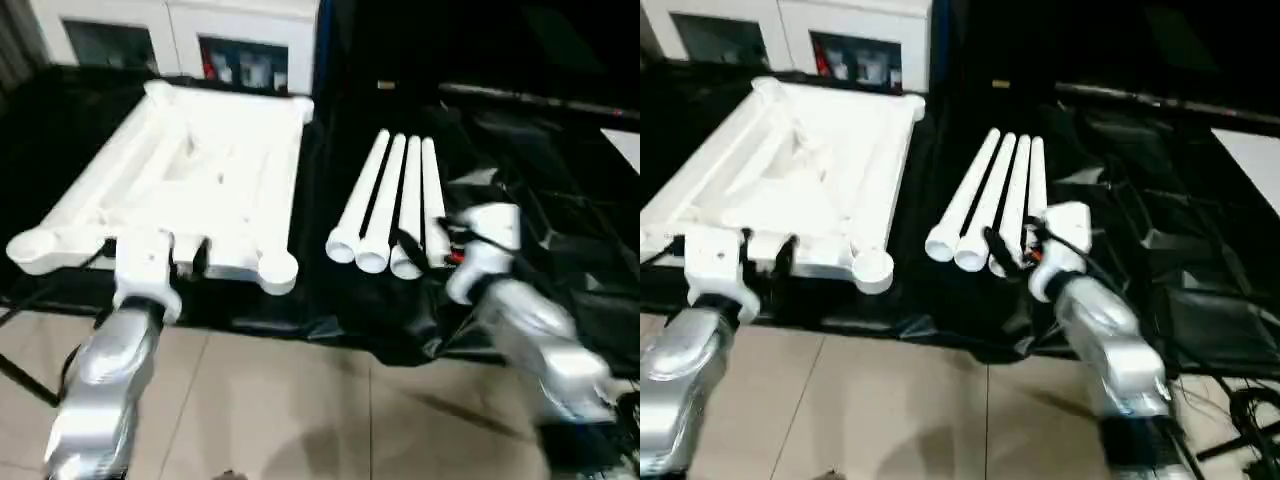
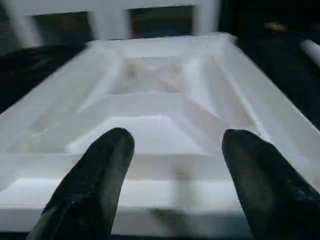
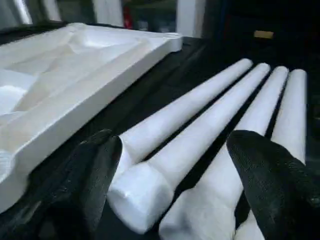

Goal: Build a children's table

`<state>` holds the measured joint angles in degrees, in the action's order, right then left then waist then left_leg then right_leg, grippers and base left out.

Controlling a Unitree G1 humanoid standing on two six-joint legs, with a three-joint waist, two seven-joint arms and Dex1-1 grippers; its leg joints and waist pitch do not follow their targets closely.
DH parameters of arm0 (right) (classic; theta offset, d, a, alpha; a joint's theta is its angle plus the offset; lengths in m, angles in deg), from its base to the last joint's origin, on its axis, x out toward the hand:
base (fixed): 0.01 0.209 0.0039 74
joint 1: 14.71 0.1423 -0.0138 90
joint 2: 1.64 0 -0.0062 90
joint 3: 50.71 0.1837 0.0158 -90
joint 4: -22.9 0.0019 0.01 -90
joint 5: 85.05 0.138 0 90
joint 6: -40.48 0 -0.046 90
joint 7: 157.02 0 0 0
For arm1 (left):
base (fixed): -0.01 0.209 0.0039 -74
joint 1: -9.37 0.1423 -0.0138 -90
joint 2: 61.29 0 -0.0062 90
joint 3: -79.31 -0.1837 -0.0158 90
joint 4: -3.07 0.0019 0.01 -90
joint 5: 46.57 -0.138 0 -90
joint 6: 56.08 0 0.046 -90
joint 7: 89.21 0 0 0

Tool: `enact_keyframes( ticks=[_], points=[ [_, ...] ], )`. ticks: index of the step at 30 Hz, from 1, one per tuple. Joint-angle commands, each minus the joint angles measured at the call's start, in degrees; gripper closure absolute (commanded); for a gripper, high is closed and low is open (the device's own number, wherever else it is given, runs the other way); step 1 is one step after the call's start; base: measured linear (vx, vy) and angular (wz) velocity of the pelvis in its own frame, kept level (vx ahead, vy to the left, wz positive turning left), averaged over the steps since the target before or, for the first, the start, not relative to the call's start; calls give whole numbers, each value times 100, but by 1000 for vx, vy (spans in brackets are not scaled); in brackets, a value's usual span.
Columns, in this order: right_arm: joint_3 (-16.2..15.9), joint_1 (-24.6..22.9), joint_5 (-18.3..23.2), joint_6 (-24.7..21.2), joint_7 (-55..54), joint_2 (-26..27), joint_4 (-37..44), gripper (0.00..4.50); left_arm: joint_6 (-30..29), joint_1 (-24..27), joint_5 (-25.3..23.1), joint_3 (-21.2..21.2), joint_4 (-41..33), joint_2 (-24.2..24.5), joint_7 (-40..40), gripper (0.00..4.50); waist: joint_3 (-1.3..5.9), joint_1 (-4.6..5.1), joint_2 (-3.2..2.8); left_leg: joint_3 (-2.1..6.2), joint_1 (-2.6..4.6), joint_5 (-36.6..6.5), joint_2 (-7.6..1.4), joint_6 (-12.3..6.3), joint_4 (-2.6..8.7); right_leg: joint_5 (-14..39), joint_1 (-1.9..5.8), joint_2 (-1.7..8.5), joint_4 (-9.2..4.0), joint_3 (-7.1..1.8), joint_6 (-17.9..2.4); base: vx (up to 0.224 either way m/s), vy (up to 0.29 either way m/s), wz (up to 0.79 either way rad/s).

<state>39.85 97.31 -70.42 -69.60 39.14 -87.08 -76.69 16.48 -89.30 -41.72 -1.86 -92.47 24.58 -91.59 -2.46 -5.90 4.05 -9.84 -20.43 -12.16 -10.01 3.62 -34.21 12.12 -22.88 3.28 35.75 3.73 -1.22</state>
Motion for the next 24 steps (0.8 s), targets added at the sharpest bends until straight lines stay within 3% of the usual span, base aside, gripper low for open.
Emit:
enact_keyframes(
  ticks=[1, 2, 3, 4, 5, 7, 8, 9, 10, 12, 14, 15, 16, 17, 18, 19, 20, 21, 22, 23, 24],
  points=[
    [28, 147, -150, 79, -212, 67, -343, 67, 132, -49, 19, -12, 159, 34, -60, 114, 314, -51, -51, 98, 37, -63, -277, -264, 361, -381, 331, 483, -304, -322, -1177, 0, 0, 0],
    [28, 147, -150, 79, -212, 67, -343, 67, 132, -49, 19, -12, 159, 34, -60, 114, 314, -51, -51, 98, 37, -63, -277, -264, 361, -381, 331, 483, -304, -322, -1177, 0, 0, 0],
    [52, 247, -177, 151, -205, 187, -539, 67, 301, -67, -217, -274, 224, 150, -266, 114, 295, -65, -69, 104, 42, -255, -297, -199, 378, -159, 321, 486, -323, -329, -1052, 0, 0, 0],
    [28, 266, -217, 173, -210, 194, -587, 67, 279, -76, -237, -334, 220, 127, -286, 114, 303, -86, -158, 117, 66, -364, -300, -138, 387, -57, 308, 487, -315, -330, -984, 0, 0, 0],
    [5, 300, -275, 250, -213, 194, -700, 67, 238, -117, -423, -509, 269, 112, -212, 114, 300, -68, -154, 108, 67, -444, -319, -58, 388, -112, 293, 474, -340, -328, -962, 0, 0, 0],
    [29, 345, -389, 424, -313, 115, -895, 67, 252, -231, -684, -772, 419, 29, -39, 114, 302, -96, -219, 112, 78, -496, -319, 38, 377, -205, 295, 469, -312, -330, -992, 0, 0, 0],
    [29, 345, -389, 424, -313, 115, -895, 67, 252, -231, -684, -772, 419, 29, -39, 114, 301, -109, -193, 107, 76, -529, -311, 47, 380, -157, 307, 469, -326, -328, -993, 0, 0, 0],
    [120, 294, -370, 388, -447, 107, -772, 67, 277, -348, -759, -927, 496, -25, -18, 114, 302, -131, -288, 113, 67, -531, -300, 80, 373, -112, 311, 482, -315, -341, -997, 0, 0, 0],
    [126, 310, -371, 403, -446, 100, -750, 67, 260, -410, -771, -966, 533, -18, -62, 114, 306, -131, -329, 120, 64, -555, -306, 115, 367, -89, 315, 482, -312, -341, -969, 0, 0, 0],
    [73, 192, -468, 381, -531, 93, -624, 67, 491, -459, -839, -1073, 678, 37, -197, 114, 297, -108, -267, 111, 46, -610, -288, 110, 371, 4, 332, 467, -350, -340, -916, 0, 0, 0],
    [128, 87, -485, 353, -616, 99, -426, 67, 509, -449, -891, -1158, 654, 81, -274, 114, 299, -109, -257, 105, 5, -564, -260, 39, 363, 53, 368, 517, -349, -364, -888, 0, 0, 0],
    [188, -70, -438, 266, -635, 147, -118, 67, 460, -405, -910, -1155, 543, 149, -309, 114, 302, -126, -251, 81, -20, -527, -230, -157, 342, 146, 393, 601, -377, -415, -908, 0, 0, 0],
    [186, -131, -449, 253, -635, 155, -22, 67, 438, -377, -902, -1125, 486, 157, -308, 114, 305, -160, -231, 79, -92, -439, -197, -453, 275, 326, 466, 786, -452, -510, -967, 0, 0, 0],
    [184, -181, -445, 216, -630, 163, 63, 67, 405, -352, -884, -1080, 426, 162, -296, 114, 310, -184, -207, 97, -126, -388, -182, -593, 193, 442, 510, 916, -514, -584, -1006, 0, 0, 0],
    [179, -279, -407, 98, -614, 183, 237, 67, 315, -305, -836, -961, 291, 168, -253, 114, 323, -277, -192, 187, -185, -370, -192, -810, -84, 668, 579, 1293, -668, -825, -1141, 5, 55, -6],
    [174, -286, -411, 102, -615, 183, 241, 67, 309, -299, -838, -951, 283, 168, -246, 114, 332, -341, -221, 370, -386, -338, -240, -836, -407, 827, 685, 1649, -765, -1045, -1359, 5, 55, -6],
    [162, -304, -421, 111, -618, 183, 252, 67, 295, -287, -841, -926, 265, 169, -227, 114, 332, -376, -343, 486, -455, -360, -273, -761, -555, 864, 677, 1782, -802, -1121, -1534, -8, 105, -8],
    [111, -340, -450, 172, -626, 171, 243, 67, 247, -254, -836, -892, 256, 161, -187, 114, 310, -380, -383, 584, -448, -301, -311, -574, -523, 893, 597, 1632, -799, -976, -1819, -9, 64, -3],
    [88, -350, -465, 212, -618, 165, 229, 67, 234, -241, -836, -883, 255, 160, -177, 114, 289, -358, -425, 598, -436, -223, -323, -587, -385, 894, 552, 1451, -748, -854, -1897, -31, 162, -3],
    [32, -378, -531, 323, -626, 162, 197, 67, 249, -200, -807, -861, 281, 143, -177, 114, 298, -260, -480, 356, -164, 19, -200, -1099, 100, 909, 323, 670, -508, -407, -1654, -40, 214, 9],
    [23, -368, -569, 327, -650, 181, 138, 67, 289, -183, -852, -903, 308, 173, -203, 114, 337, -133, -542, 219, 185, -37, -162, -1648, 222, 957, 61, 319, -314, -161, -1363, -40, 214, 9]
  ],
)
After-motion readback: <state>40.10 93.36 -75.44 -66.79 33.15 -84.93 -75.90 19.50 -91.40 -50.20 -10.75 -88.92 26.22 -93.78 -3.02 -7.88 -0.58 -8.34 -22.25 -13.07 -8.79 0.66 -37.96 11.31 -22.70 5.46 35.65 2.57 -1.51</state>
